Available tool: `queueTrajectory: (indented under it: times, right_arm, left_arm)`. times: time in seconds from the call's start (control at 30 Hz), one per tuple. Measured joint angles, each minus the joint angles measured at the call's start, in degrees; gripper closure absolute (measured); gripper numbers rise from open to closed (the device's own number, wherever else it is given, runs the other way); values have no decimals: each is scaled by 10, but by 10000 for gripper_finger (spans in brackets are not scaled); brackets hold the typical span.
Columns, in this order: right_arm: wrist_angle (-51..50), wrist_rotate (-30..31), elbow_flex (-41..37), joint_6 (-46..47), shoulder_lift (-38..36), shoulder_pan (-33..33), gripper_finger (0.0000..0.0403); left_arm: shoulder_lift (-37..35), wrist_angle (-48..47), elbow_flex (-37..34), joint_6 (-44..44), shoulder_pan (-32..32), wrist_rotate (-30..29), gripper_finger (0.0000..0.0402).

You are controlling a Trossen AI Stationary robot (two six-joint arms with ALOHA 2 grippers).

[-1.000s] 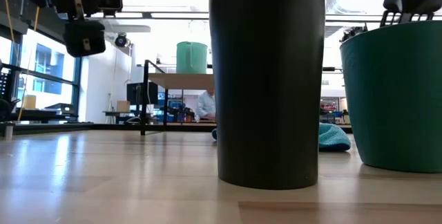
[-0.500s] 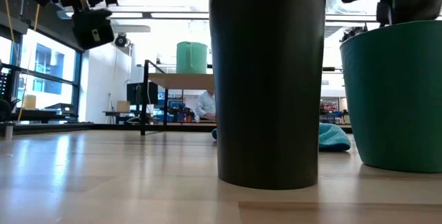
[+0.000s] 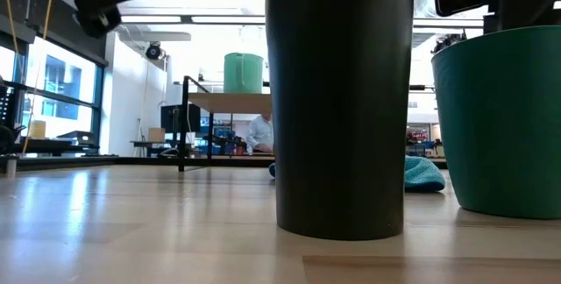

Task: Stack small to large cups/mugs on shelf
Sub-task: Put the green cup on the shelf

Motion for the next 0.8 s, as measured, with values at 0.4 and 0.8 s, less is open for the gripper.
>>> queueTrajectory:
  times: [0.4, 0.8]
  right_arm:
    - [-27, 28, 0, 19, 0, 0, 324]
    - [-14, 26, 12, 17, 20, 0, 324]
  left_arm:
    - [-76, -20, 0, -33, 0, -22, 163]
    - [-75, -27, 0, -33, 0, -22, 163]
